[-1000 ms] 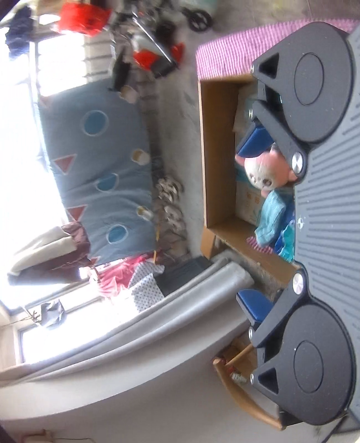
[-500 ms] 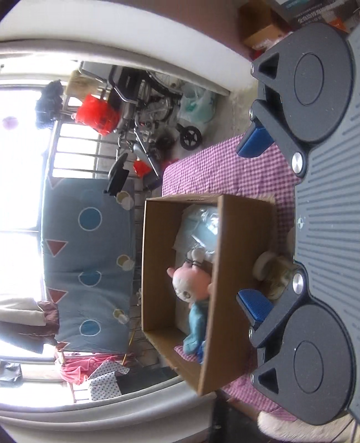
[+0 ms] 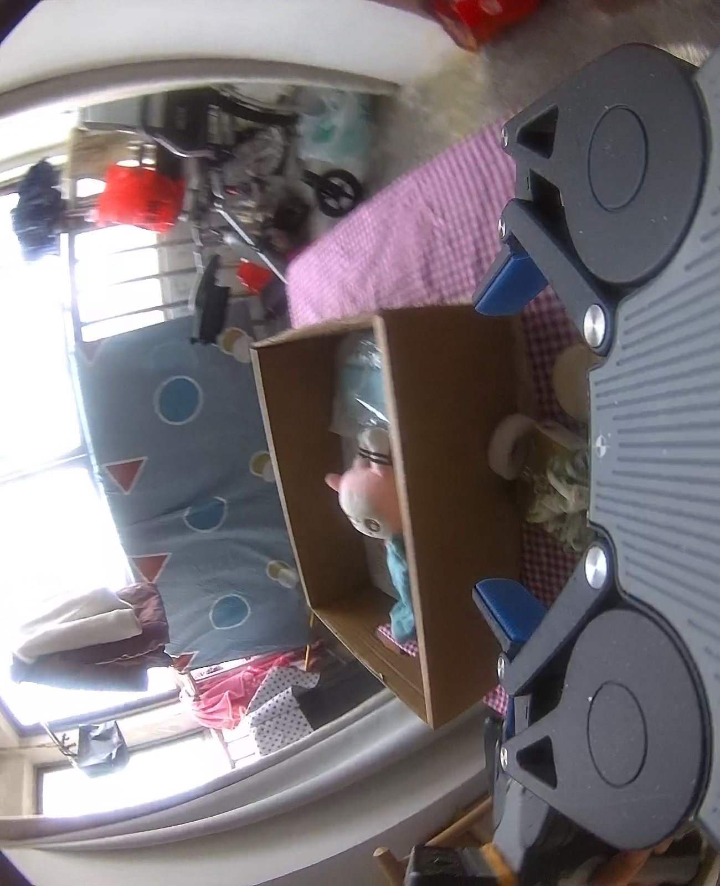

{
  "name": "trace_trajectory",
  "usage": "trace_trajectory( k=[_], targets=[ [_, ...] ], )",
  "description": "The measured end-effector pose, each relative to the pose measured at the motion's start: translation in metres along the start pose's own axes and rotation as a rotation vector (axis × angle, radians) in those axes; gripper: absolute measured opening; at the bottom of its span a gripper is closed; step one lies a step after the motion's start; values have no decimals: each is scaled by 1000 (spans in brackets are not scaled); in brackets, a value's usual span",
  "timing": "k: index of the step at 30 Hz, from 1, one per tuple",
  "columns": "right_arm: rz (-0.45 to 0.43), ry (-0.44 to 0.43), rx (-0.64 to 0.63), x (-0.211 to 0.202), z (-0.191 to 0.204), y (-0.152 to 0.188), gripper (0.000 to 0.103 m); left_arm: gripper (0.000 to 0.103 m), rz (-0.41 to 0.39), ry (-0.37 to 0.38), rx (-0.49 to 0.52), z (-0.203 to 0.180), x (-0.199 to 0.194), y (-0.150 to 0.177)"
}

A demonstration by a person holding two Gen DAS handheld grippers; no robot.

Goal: Organize soft objects
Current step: 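Move the right gripper back down to the green floral scrunchie, then grasp the green floral scrunchie with the right gripper and lift it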

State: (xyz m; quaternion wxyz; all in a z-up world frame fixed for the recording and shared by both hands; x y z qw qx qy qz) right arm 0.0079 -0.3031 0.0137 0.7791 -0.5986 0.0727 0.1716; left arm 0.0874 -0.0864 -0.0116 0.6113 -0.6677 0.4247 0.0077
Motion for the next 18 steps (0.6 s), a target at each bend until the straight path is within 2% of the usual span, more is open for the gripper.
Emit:
trace_trajectory(
  k=[5,8,11,13,15,18],
  targets=[
    [54,-34,77,14,-10,15,103,101,31,-5,57,-13,17,7],
    [86,-55,107,22,-12,23,98,96,47,7,90,-21,30,7],
    [122,-74,136,31,-13,29,87,88,67,12,114,-26,40,7],
    [151,-87,159,38,-14,33,78,74,82,13,126,-29,47,8],
    [182,-104,179,45,-15,37,74,72,98,17,136,-31,52,9],
    [216,-119,191,54,-15,43,66,62,114,25,149,-33,59,10]
  ],
)
Point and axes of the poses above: each gripper's, at about its wrist camera, not at the fingertips, and x roughly the way its jaws point, z to its left, y to its underside, the point moved 1 cm from there along x, roughly the way its jaws point, and after that the axes turned 12 degrees about -z, right-handed, at the moved point
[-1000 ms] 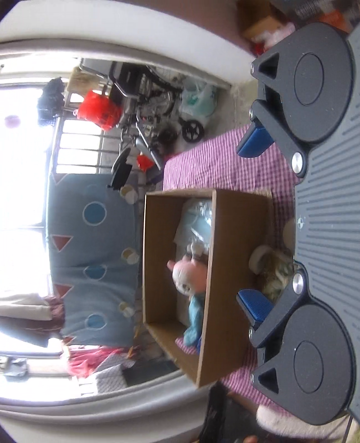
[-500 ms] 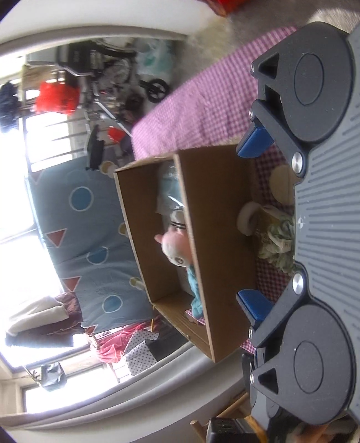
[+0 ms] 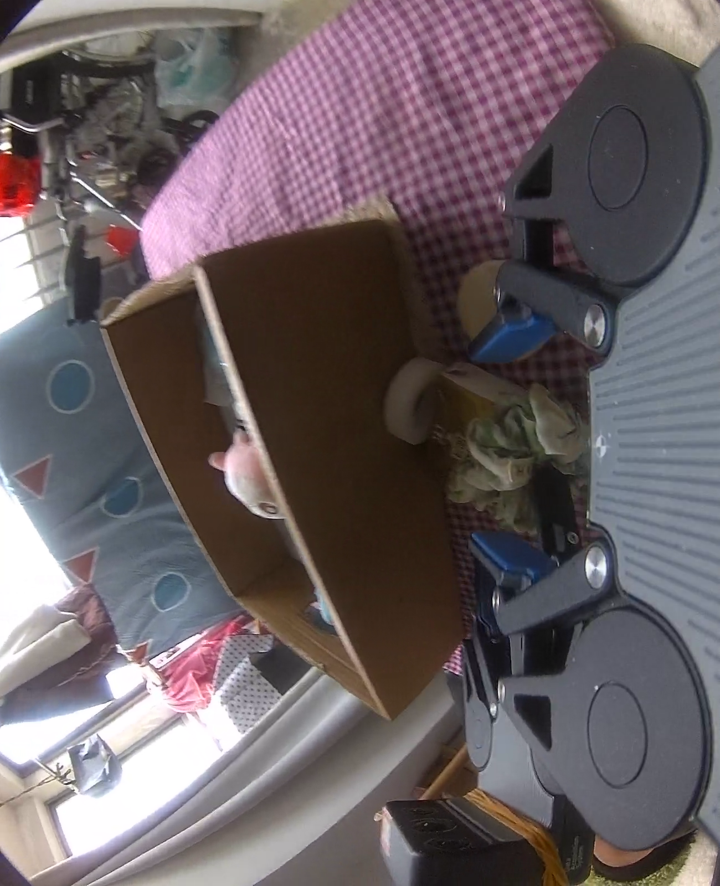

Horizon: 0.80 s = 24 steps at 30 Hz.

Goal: Organize soft objects
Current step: 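Grasp the green floral scrunchie with the right gripper and lift it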

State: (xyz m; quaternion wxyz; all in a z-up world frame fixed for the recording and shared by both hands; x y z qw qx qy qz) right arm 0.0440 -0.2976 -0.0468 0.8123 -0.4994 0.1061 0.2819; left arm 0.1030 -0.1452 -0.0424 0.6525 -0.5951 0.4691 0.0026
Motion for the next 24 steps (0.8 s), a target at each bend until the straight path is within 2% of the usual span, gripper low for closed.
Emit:
trace_trajectory(
  k=[5,6,7,9,12,24],
  targets=[
    [45,-14,36,12,-5,6,56,44,10,12,18,-2,5,1],
    [49,-17,38,13,-5,7,50,39,10,11,21,-2,6,0],
    [52,-19,38,14,-6,8,39,33,11,11,23,-1,6,1],
    [55,-18,35,14,-4,9,31,29,12,14,17,1,5,1],
    [42,-15,28,9,0,9,24,24,-4,23,9,2,0,0],
    [-30,-29,-19,-21,26,0,21,20,-97,72,-13,-3,-37,-4]
  ],
)
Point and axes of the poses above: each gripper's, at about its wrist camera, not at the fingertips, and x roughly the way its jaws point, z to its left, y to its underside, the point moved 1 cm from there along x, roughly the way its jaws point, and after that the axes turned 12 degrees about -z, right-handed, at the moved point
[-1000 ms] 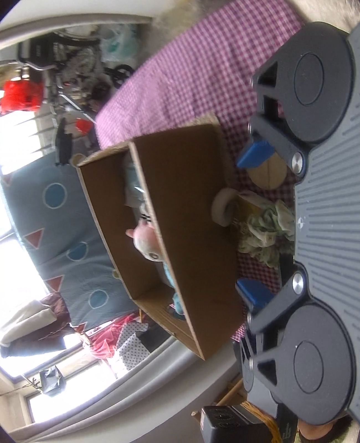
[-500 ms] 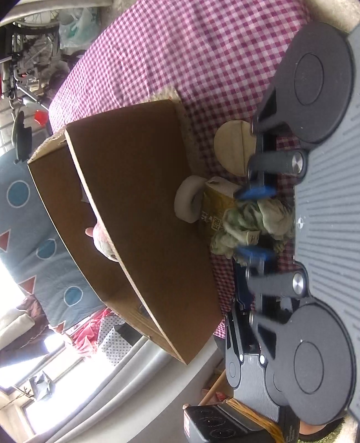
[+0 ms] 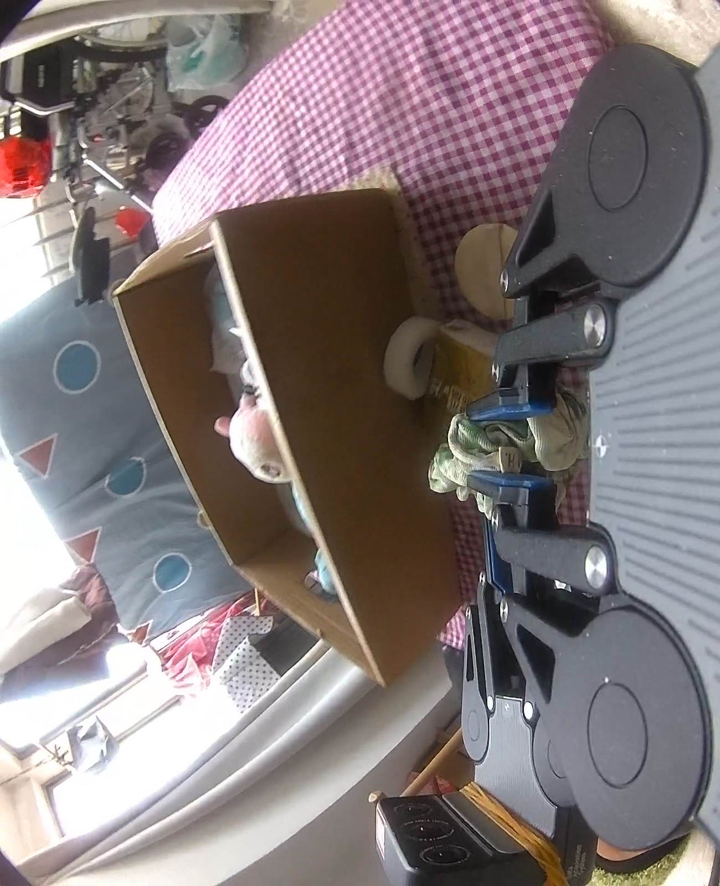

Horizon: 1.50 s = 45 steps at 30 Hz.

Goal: Organize soft objects
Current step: 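Grasp the green floral scrunchie with the right gripper and lift it, then drop the scrunchie into the box beside the mask bag with the right gripper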

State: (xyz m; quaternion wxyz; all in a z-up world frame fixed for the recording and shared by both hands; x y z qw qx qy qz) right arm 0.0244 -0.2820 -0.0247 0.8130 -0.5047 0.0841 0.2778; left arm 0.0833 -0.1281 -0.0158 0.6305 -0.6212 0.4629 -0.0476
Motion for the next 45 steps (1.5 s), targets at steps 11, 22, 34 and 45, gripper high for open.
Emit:
trace_trajectory(
  k=[11,22,34,45],
  targets=[
    [-134,-114,-47,-31,39,-44,21,20,-203,36,-3,3,-56,-52],
    [-191,-186,-100,-1,41,-120,21,19,-247,100,-56,40,-26,-120],
    [92,-73,-126,105,-22,-181,21,19,97,187,-242,82,117,-150],
    [313,88,-314,140,-29,-171,25,19,321,227,-301,81,177,-129]
  ],
)
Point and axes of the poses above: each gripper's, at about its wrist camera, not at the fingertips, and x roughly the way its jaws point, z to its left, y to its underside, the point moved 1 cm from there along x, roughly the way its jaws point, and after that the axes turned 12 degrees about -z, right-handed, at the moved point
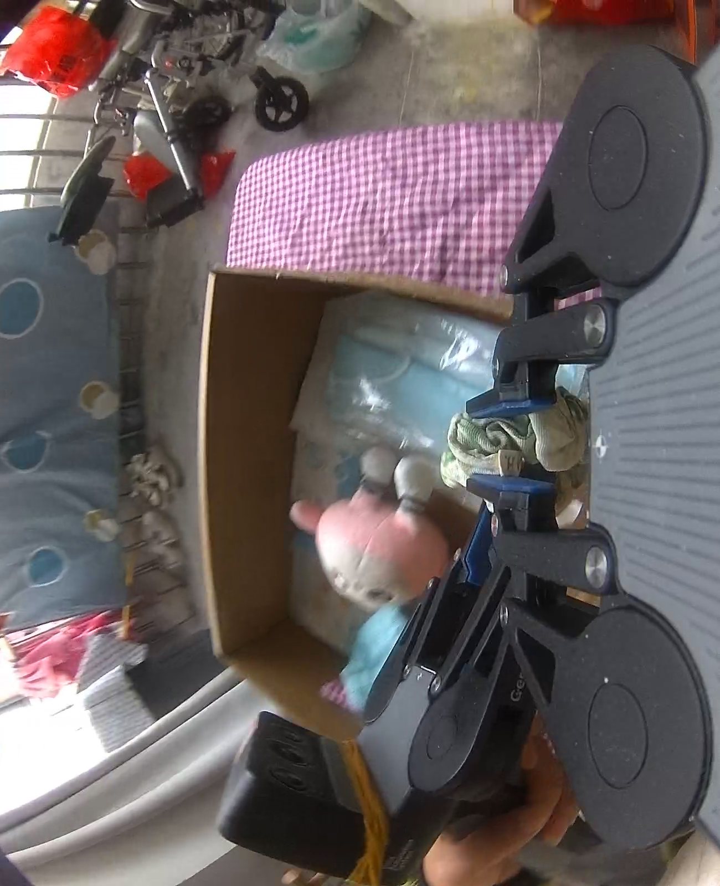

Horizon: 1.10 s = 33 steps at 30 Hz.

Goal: Organize soft objects
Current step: 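Drop the scrunchie into the box beside the mask bag with the right gripper, then move the right gripper down to the gold tissue pack and grasp it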

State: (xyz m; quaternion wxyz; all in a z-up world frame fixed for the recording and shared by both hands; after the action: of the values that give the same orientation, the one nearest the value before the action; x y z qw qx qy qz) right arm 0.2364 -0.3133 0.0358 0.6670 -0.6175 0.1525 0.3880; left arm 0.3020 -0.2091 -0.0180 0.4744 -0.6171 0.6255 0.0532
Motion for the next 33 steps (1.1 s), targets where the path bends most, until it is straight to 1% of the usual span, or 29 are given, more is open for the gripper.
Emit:
trace_trajectory(
  k=[2,3,4,7,11,13,14,15,16,17,19,21,22,25,30,33],
  targets=[
    [10,30,-18,-1,1,-2,33,20,41,-2,-22,3,10,-3],
    [1,35,-23,-3,0,-4,43,20,62,-1,-33,5,16,-3],
    [-12,36,-26,-6,0,-6,49,20,81,-3,-41,7,20,-2],
    [-58,46,-40,-16,0,-10,49,20,128,-15,-47,10,27,0],
    [-86,45,-22,-23,-6,-13,49,22,194,-6,-75,9,34,3],
    [-97,46,-15,-25,-9,-15,49,35,226,-10,-86,8,35,4],
    [-101,46,-9,-26,-11,-16,49,41,225,-17,-90,7,34,4],
    [-107,45,0,-28,-12,-16,49,55,222,-18,-100,6,33,3],
    [-113,44,7,-30,-13,-16,49,65,214,-12,-112,5,32,3],
    [-118,42,14,-32,-13,-16,49,69,201,-12,-114,3,28,2],
    [-136,39,27,-40,-13,-14,50,82,165,-27,-95,-1,20,1],
    [-157,41,35,-48,-11,-12,54,87,129,-31,-72,-8,8,1],
    [-172,42,41,-54,-11,-11,56,89,108,-34,-60,-12,1,2],
    [-222,33,66,-72,-9,-6,56,93,41,-50,-22,-21,-21,5],
    [-338,-7,145,-113,-8,11,57,101,-122,-51,53,-38,-80,17],
    [-390,-47,199,-133,-7,28,57,102,-193,-50,83,-43,-111,31]
  ],
)
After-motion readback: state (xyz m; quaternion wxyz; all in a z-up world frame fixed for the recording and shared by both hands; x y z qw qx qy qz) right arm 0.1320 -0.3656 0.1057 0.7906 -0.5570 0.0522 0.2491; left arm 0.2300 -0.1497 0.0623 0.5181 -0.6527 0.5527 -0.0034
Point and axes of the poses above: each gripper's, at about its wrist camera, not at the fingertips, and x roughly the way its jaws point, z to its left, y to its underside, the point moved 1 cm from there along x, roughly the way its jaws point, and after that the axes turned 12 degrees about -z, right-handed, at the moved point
